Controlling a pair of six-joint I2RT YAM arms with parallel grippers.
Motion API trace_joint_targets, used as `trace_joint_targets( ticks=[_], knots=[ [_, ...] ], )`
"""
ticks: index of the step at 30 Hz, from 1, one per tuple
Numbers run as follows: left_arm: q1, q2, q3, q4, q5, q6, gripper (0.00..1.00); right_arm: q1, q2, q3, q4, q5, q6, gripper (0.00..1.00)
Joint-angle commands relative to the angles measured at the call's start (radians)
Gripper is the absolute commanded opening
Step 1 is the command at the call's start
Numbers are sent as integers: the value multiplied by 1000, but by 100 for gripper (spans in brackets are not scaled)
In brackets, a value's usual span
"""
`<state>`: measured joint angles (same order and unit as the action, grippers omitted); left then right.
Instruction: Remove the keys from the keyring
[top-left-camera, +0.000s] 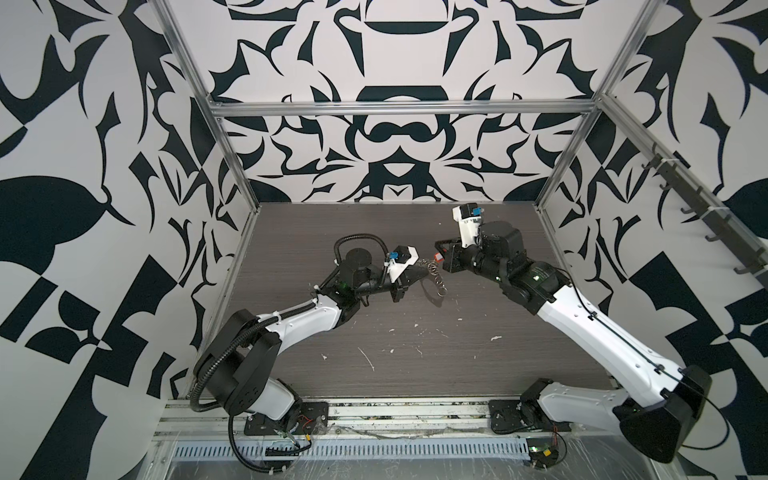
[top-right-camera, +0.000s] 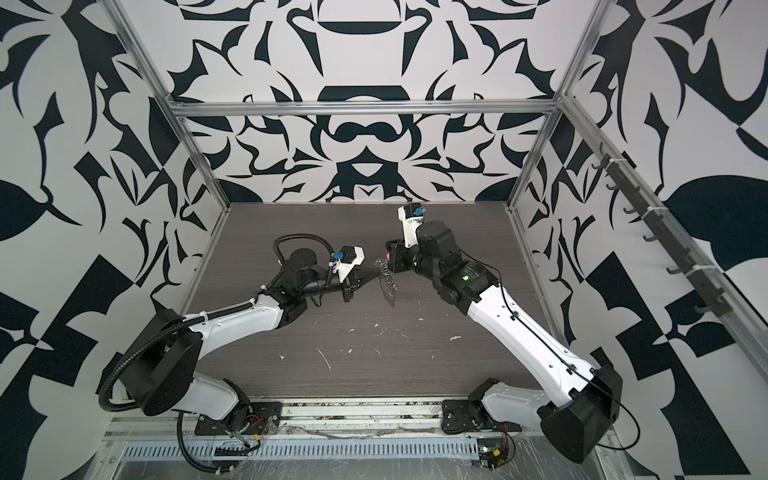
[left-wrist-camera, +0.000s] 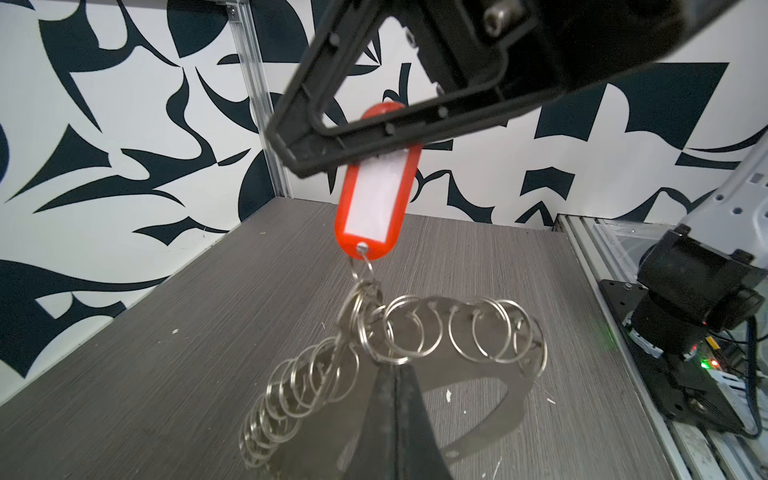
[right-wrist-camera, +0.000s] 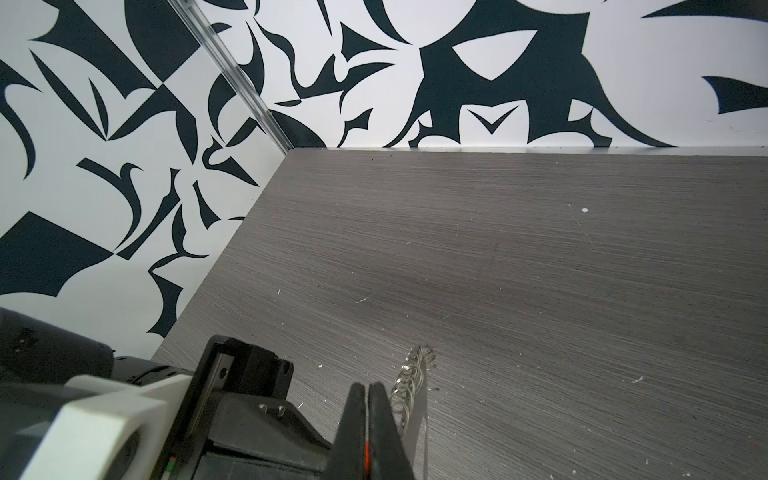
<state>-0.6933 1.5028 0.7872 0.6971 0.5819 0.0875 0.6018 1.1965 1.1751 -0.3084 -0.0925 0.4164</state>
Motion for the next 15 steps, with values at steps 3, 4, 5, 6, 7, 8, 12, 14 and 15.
trace_joint_targets(
  ticks=[3, 4, 5, 6, 7, 8, 12, 14, 15],
  knots=[
    [-5, 31, 20, 128, 31, -63, 8, -1, -31, 2, 79, -19, 4, 0],
    [-5, 35, 17, 148, 29, -69, 9, -1, -33, -1, 80, -20, 5, 0],
    [-5, 40, 16, 159, 31, -75, 10, -1, -35, -4, 81, -22, 5, 0],
    [-5, 43, 17, 168, 31, -83, 10, -2, -38, -7, 84, -25, 5, 0],
    [-4, 48, 17, 180, 32, -87, 11, -2, -42, -11, 86, -26, 4, 0],
    [-5, 52, 17, 187, 33, -91, 12, -2, -44, -15, 88, -29, 3, 0],
    [-5, 64, 21, 201, 39, -104, 14, -1, -58, -26, 104, -50, 1, 0],
    [-4, 65, 20, 204, 43, -109, 17, -1, -64, -29, 110, -54, 1, 0],
    [-5, 63, 17, 205, 43, -109, 19, -1, -70, -30, 111, -54, -1, 0]
  ],
)
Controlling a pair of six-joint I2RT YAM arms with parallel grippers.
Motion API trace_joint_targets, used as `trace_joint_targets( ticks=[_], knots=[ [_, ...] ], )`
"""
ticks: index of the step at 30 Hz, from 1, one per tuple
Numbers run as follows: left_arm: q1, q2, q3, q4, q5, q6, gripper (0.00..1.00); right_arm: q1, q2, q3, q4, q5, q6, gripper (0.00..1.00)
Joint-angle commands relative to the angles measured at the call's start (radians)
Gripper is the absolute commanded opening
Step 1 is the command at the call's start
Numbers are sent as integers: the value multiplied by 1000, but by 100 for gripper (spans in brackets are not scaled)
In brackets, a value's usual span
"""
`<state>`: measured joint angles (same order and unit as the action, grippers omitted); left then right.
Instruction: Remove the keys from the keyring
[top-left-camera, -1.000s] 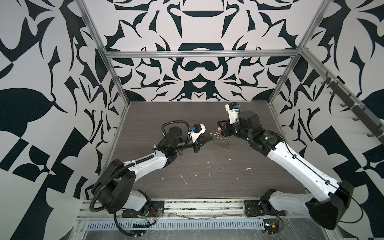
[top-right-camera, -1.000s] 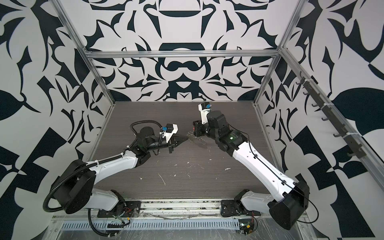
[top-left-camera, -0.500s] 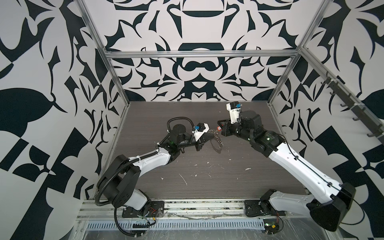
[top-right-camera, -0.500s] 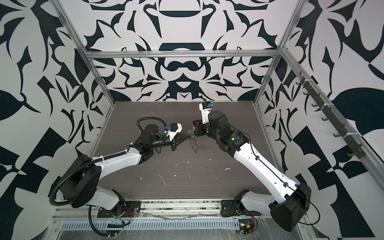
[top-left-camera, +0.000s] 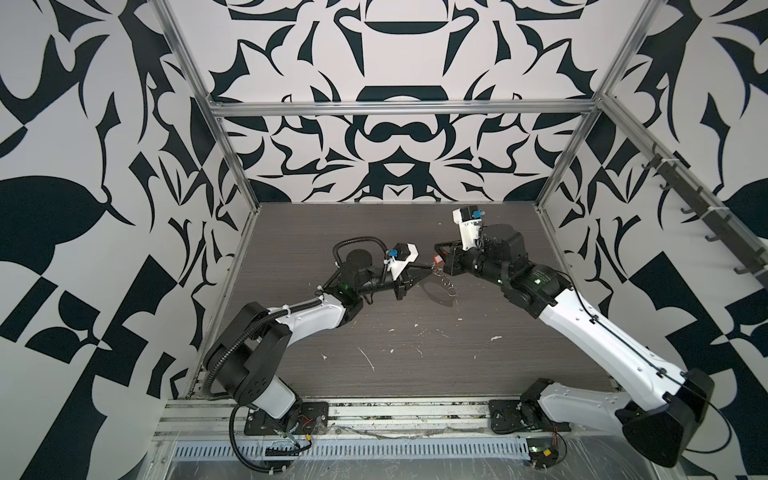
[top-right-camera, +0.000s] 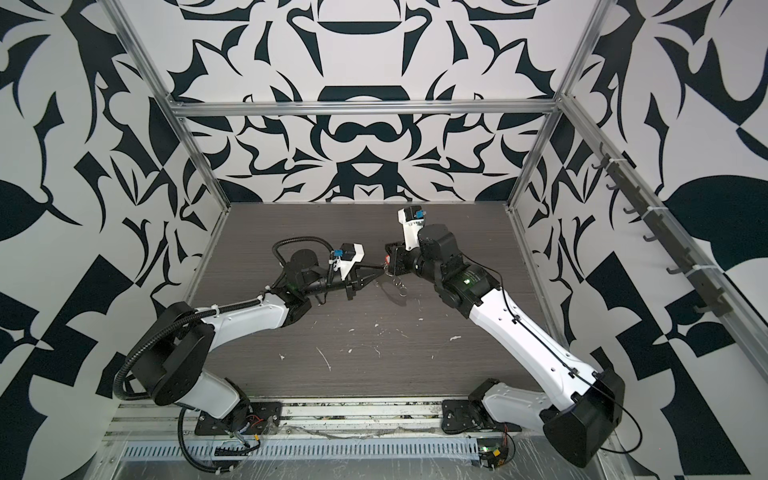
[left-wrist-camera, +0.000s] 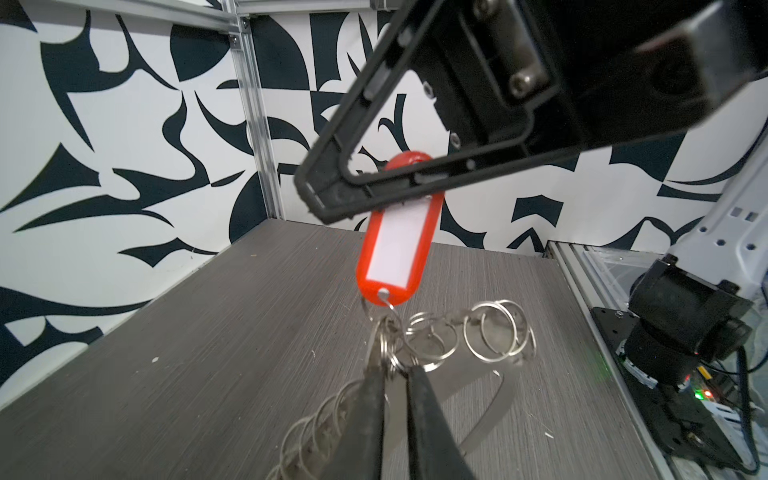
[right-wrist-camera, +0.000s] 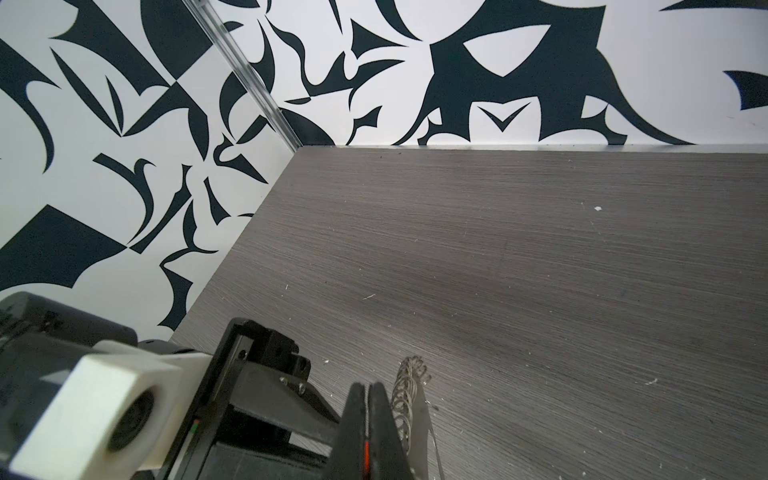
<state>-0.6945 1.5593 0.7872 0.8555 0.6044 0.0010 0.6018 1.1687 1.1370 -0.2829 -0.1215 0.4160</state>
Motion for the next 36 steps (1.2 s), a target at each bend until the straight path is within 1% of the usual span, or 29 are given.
trace_joint_targets(
  ticks=[1, 4, 7, 10, 17, 24, 31, 36],
  knots=[
    [-3, 5, 14, 46, 19, -19, 20, -1, -44, 7, 85, -26, -3, 0],
    [-3, -20, -8, 15, 13, -4, 21, -1, -56, 3, 89, -32, -6, 0],
    [-3, -43, -22, -18, 11, 11, 16, -1, -65, 3, 87, -38, -6, 0],
    [-3, -45, -22, -10, 12, 8, 12, -2, -70, -2, 86, -43, -7, 0],
    [-5, -39, -3, 22, 23, -13, 8, -1, -72, -5, 86, -49, -5, 0],
    [-11, -51, -9, 29, 24, -13, 11, -2, -66, -5, 89, -51, 1, 0],
    [-14, -38, -12, 66, 15, -29, 11, -1, -55, -3, 100, -58, 9, 0],
    [-15, -50, -38, 82, -1, -38, 16, -1, -64, -3, 93, -24, 10, 0]
  ],
)
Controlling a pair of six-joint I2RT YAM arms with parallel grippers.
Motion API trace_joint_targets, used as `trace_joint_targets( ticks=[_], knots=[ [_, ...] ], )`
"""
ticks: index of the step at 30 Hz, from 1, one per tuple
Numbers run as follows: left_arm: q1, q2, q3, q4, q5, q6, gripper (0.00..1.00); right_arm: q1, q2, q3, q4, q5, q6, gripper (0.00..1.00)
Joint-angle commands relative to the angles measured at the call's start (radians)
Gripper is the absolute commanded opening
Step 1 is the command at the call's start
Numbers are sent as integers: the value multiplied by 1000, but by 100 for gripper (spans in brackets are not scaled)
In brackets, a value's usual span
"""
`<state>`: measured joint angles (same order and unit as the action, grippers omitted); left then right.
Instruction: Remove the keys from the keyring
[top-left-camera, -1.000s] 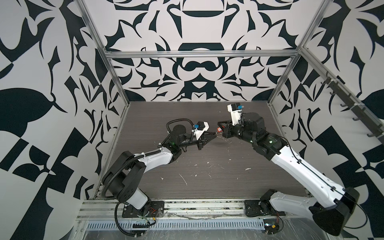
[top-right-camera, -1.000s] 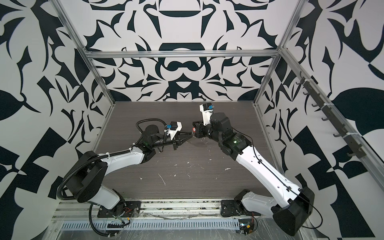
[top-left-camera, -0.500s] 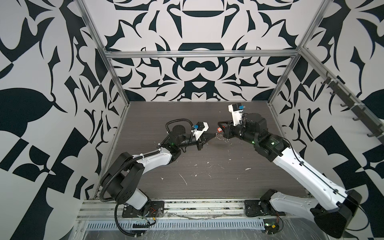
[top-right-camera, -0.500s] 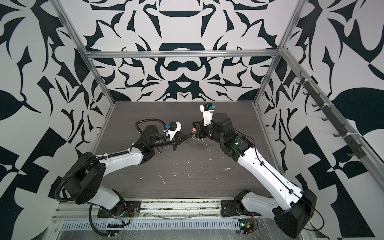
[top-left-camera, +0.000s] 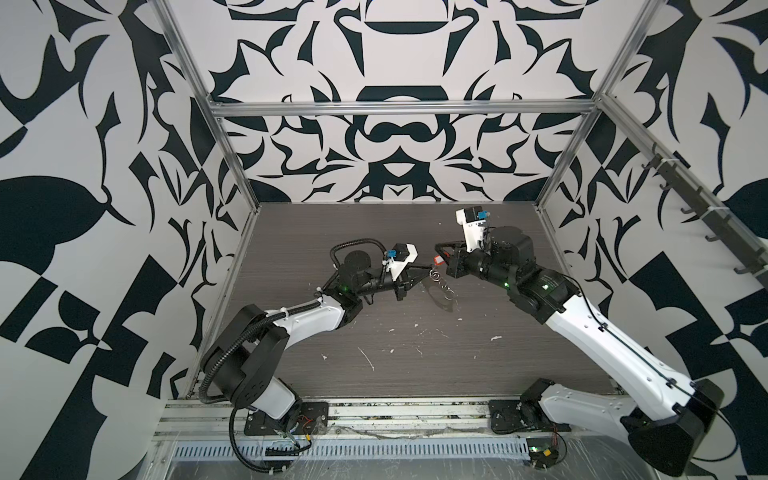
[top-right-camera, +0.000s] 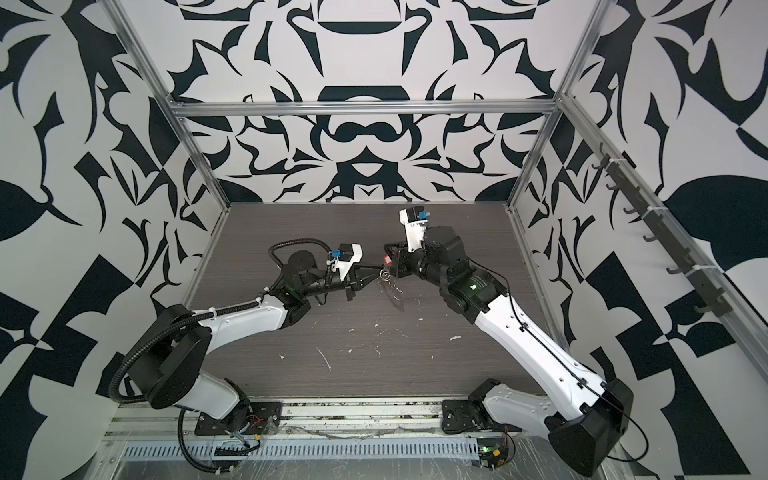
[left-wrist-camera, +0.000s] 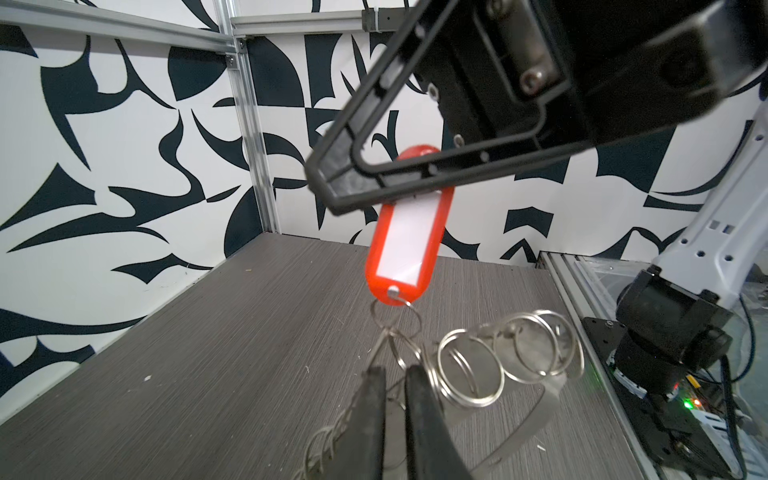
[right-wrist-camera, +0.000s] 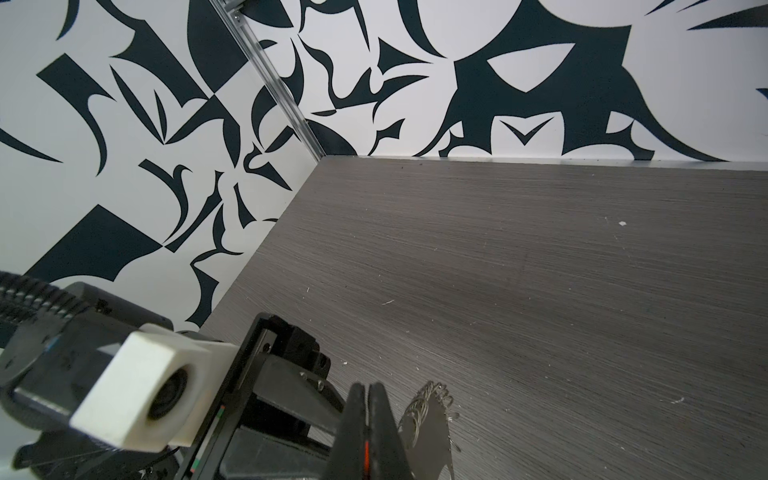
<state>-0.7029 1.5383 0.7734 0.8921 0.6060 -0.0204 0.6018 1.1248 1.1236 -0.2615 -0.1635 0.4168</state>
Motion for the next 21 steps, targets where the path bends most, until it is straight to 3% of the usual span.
trace_joint_targets(
  ticks=[1, 21],
  knots=[
    [-7, -31, -29, 47, -9, -16, 16, -2, -22, 11, 69, 30, 10, 0],
    [-12, 10, -14, 89, -49, -21, 13, -2, -38, 8, 66, 42, 15, 0]
  ],
)
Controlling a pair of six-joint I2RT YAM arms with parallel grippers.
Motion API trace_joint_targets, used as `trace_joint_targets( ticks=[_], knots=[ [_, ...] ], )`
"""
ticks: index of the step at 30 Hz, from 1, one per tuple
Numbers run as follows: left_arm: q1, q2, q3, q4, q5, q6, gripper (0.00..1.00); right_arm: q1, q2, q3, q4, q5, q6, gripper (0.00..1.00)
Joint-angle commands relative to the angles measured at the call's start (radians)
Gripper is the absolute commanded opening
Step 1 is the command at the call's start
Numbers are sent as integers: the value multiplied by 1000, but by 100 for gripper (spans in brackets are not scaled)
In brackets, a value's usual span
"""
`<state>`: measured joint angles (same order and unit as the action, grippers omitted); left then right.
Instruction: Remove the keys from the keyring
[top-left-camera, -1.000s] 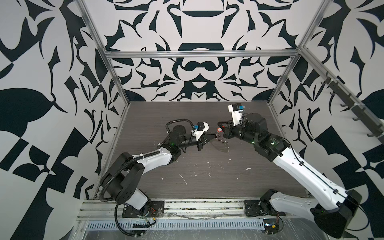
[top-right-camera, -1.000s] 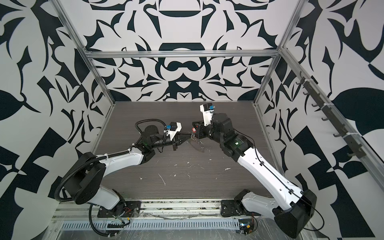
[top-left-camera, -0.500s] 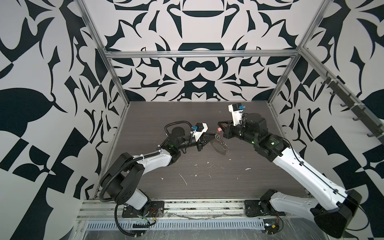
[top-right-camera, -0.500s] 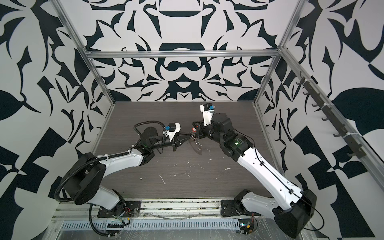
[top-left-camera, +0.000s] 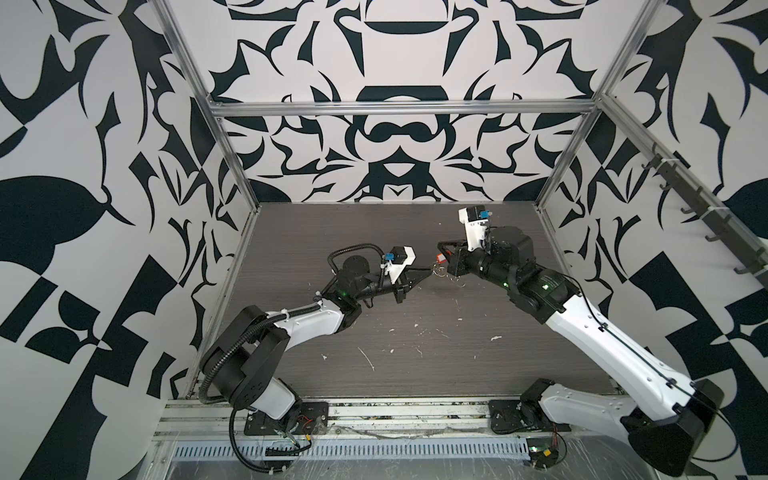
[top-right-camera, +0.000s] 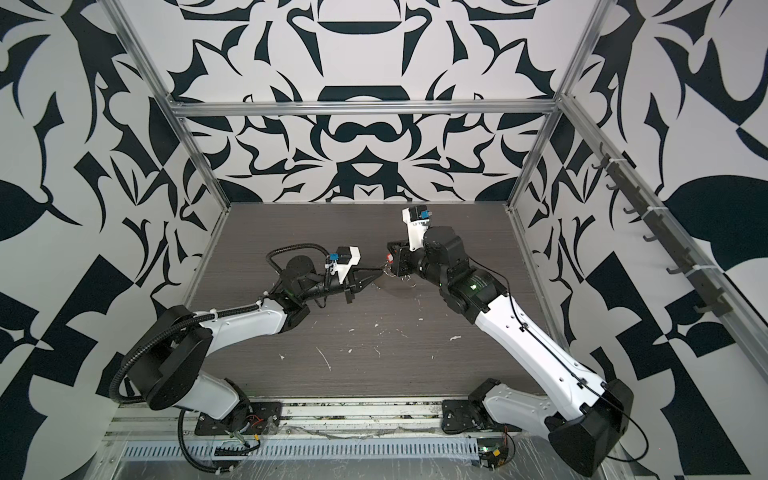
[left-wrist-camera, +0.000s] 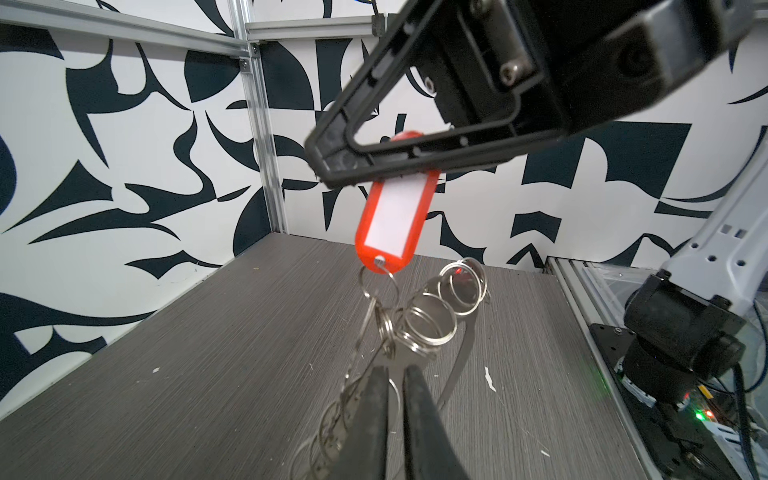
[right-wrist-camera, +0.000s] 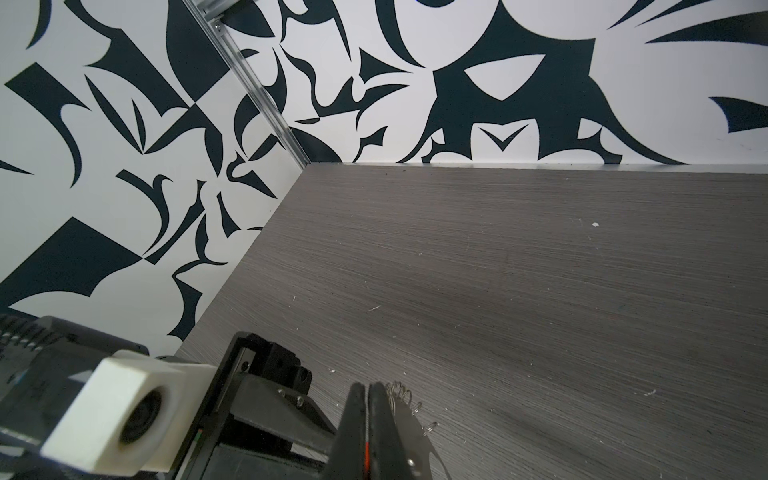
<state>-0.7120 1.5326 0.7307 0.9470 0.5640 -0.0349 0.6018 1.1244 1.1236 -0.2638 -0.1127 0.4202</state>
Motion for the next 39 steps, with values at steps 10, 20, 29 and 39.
trace_joint_targets(
  ticks=[10, 20, 29, 39],
  knots=[
    [-17, 29, 49, 37, 13, -17, 15, -1, -38, 8, 69, -11, 11, 0],
    [-19, 36, 62, 38, -26, -16, 16, -1, -38, 7, 70, -15, 17, 0],
    [-26, 53, 81, 43, -30, -17, 15, -1, -36, 4, 80, -25, 25, 0],
    [-26, 29, 85, -29, -75, 55, 0, -1, -66, -5, 69, 2, 9, 0]
  ],
)
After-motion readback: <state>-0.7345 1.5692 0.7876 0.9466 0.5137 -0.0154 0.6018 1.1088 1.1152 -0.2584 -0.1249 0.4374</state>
